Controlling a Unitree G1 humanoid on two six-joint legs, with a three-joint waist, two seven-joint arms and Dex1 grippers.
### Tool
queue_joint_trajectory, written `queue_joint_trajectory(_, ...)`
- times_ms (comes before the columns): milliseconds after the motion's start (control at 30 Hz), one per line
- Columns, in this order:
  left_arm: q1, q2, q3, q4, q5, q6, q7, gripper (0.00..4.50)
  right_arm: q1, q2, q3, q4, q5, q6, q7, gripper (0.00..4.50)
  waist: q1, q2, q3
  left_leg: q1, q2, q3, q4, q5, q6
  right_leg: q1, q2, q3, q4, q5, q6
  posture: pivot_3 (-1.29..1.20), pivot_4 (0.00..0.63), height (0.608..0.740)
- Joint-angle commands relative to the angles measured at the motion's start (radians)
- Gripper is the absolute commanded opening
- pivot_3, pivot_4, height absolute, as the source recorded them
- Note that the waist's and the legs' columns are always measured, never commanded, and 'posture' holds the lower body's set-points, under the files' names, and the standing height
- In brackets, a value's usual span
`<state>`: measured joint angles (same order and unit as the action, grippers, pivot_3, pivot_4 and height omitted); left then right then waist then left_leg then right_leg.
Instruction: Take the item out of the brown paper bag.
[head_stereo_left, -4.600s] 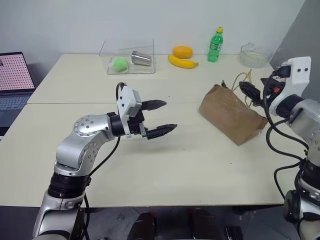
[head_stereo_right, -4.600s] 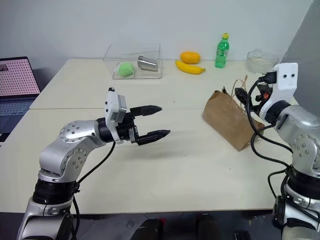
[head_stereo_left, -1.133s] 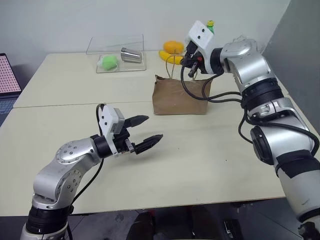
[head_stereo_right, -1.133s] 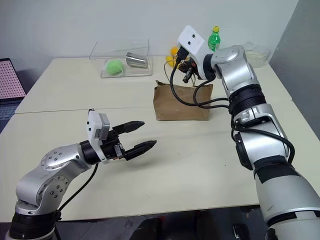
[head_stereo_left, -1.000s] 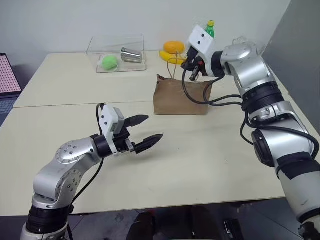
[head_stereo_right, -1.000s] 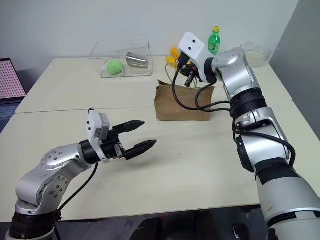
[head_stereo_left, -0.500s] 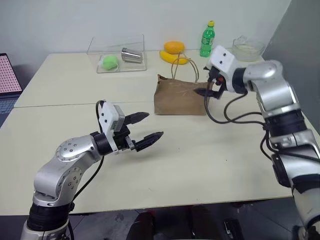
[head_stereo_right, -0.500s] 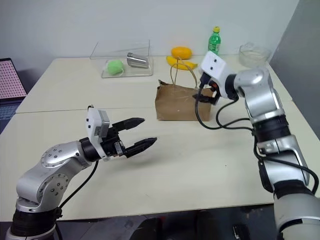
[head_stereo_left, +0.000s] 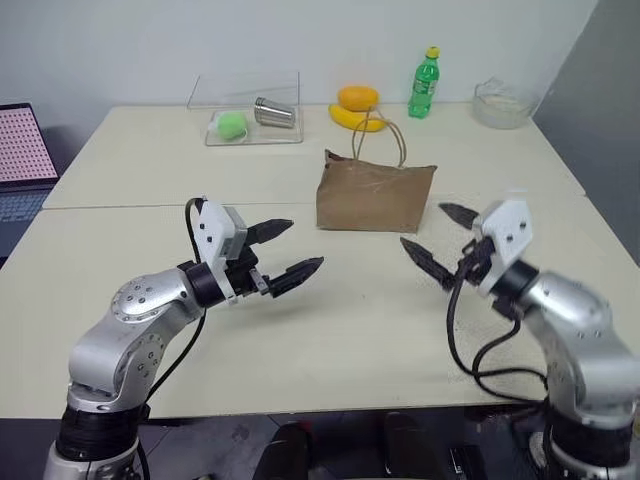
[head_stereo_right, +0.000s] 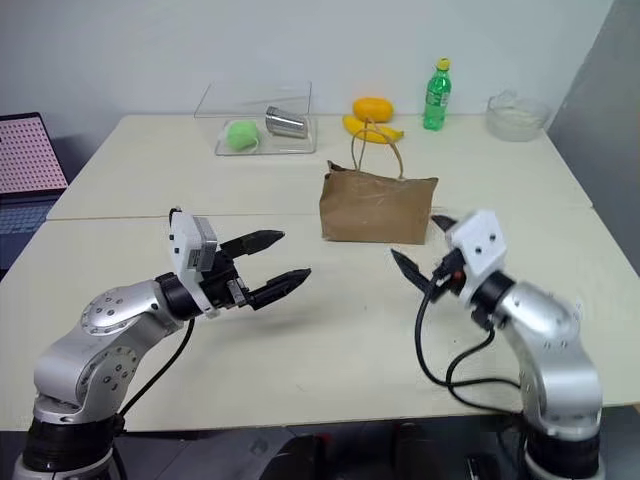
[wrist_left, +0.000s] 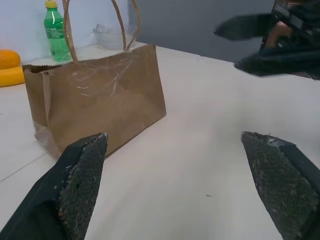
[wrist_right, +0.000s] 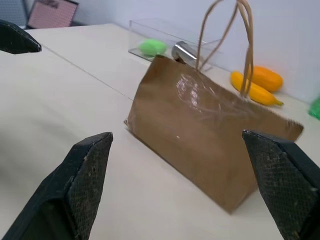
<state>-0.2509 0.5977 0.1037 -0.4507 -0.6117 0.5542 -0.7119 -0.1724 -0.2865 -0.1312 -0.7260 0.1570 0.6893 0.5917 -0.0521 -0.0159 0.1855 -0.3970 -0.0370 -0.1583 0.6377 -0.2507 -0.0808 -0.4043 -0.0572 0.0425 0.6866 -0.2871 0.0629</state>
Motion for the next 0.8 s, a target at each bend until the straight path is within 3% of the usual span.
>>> queue_joint_trajectory(33,-0.043,-0.035,-0.033,0.038,0.065,-0.079,0.018,4.09,0.057,0.069,0.028,-0.08,-0.019,-0.088,-0.126,4.38,-0.001,0.0,0.0,0.0,0.0,0.0,0.0,0.0,0.0,0.0,0.0,0.0,0.001,0.0,0.0,0.0,0.15,0.74)
queue_joint_trajectory(267,-0.111,-0.095,-0.047,0.141,0.156,-0.176,0.052,2.07,0.067,0.08,0.042,-0.114,-0.02,-0.142,-0.215,4.38,0.0,0.0,0.0,0.002,0.0,0.0,0.004,0.0,0.0,0.001,0.001,0.001,0.004,0.0,0.0,0.0,0.15,0.74)
queue_joint_trajectory(467,-0.345,-0.114,-0.079,0.408,0.251,-0.289,0.015,0.12,0.055,0.025,0.058,-0.154,0.005,-0.102,-0.22,4.38,0.005,0.0,0.0,0.001,-0.001,-0.001,0.005,0.0,0.0,0.001,0.001,0.0,0.004,0.0,0.0,0.0,0.15,0.74)
queue_joint_trajectory(633,-0.679,-0.148,-0.11,0.9,0.377,-0.476,-0.008,0.05,0.041,0.001,0.072,-0.188,0.021,-0.051,-0.238,4.38,0.006,-0.001,0.0,0.001,-0.001,-0.001,0.006,0.0,0.0,0.001,0.001,-0.001,0.004,0.0,0.0,0.0,0.15,0.74)
queue_joint_trajectory(700,-0.856,-0.172,-0.142,1.204,0.467,-0.581,0.027,0.05,0.044,-0.006,0.068,-0.208,0.026,-0.023,-0.25,4.38,0.007,-0.001,0.0,-0.001,-0.001,-0.001,0.006,0.0,0.0,0.001,0.001,-0.002,0.004,0.0,0.0,0.0,0.15,0.74)
queue_joint_trajectory(800,-1.016,-0.206,-0.168,1.493,0.554,-0.709,0.069,0.05,0.048,-0.016,0.072,-0.23,0.037,0.013,-0.265,4.38,0.002,-0.001,0.0,-0.002,-0.002,-0.001,0.006,0.0,0.0,0.001,0.001,-0.002,0.002,0.0,0.001,0.0,0.15,0.74)
